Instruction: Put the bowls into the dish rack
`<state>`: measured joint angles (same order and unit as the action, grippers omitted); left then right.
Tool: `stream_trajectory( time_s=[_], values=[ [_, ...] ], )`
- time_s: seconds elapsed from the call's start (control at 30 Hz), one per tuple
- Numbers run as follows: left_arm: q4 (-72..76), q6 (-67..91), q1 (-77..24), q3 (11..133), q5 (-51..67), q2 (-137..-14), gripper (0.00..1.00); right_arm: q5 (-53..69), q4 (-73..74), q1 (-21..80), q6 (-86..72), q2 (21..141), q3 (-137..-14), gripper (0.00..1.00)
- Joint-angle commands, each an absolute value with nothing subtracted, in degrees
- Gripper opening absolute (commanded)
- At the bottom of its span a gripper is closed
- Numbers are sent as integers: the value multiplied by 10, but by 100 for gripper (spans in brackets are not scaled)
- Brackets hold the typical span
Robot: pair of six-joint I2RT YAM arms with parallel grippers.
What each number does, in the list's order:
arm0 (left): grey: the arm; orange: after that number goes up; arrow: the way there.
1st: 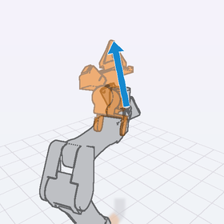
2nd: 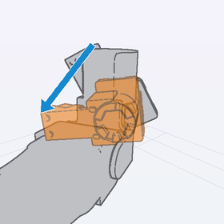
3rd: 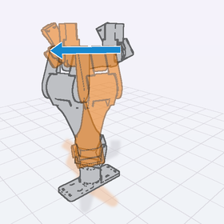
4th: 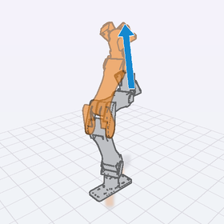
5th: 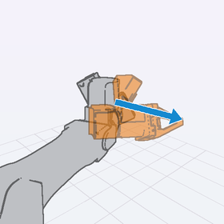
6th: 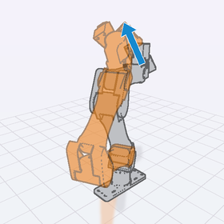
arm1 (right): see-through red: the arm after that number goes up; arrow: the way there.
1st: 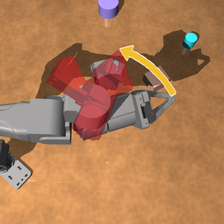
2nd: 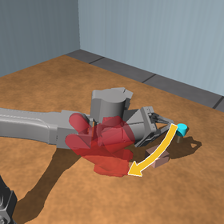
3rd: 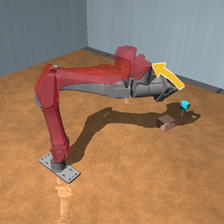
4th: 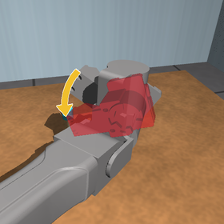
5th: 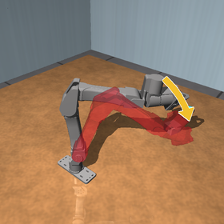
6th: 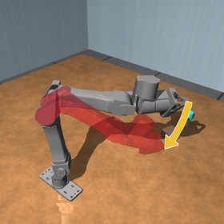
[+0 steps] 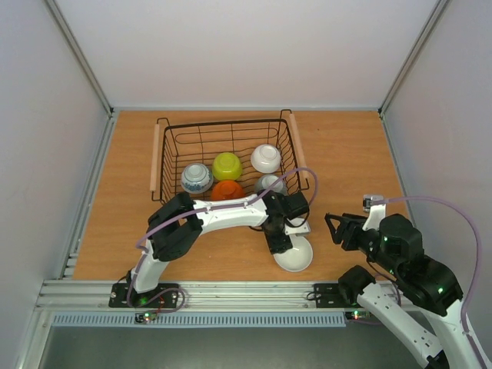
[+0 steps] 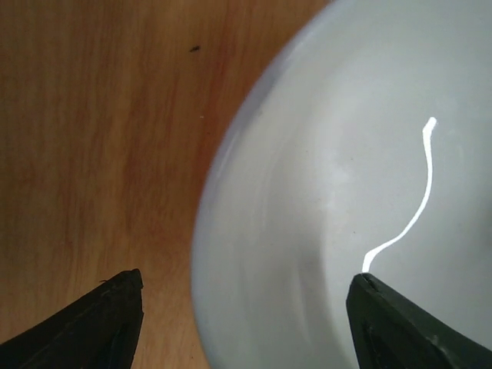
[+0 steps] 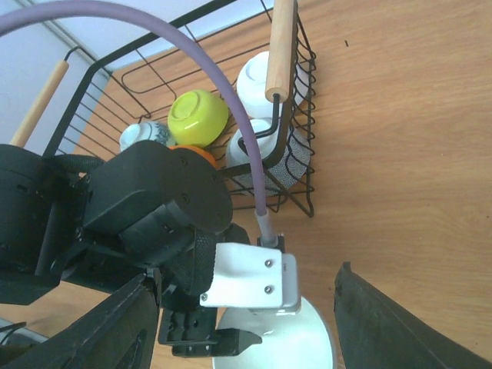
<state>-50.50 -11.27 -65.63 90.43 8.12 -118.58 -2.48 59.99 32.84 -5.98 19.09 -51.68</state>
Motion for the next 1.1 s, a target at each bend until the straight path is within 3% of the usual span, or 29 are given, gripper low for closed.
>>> stream_trajectory(
  time_s=[0.0, 0.2, 0.27, 0.5, 0.67, 0.87, 1.07],
  values=[
    [-482, -111, -661, 928, 59, -1189, 62, -9, 595, 330, -66, 181, -508, 63],
    [-485, -112, -661, 927, 65, -1188, 21, -18, 611, 330, -76, 184, -503, 63],
    [-486, -117, -661, 924, 78, -1184, 2, -14, 611, 330, -81, 184, -498, 63],
    [-459, -147, -649, 891, 130, -1106, 0, 35, 595, 330, -106, 179, -468, 67],
    [-445, -145, -587, 884, 209, -1027, 0, 108, 541, 330, -122, 168, -442, 68],
    [-437, -133, -496, 871, 314, -964, 0, 205, 429, 330, -145, 170, -387, 71],
    [-428, -132, -469, 849, 335, -934, 0, 251, 303, 330, -169, 170, -352, 78]
  ],
)
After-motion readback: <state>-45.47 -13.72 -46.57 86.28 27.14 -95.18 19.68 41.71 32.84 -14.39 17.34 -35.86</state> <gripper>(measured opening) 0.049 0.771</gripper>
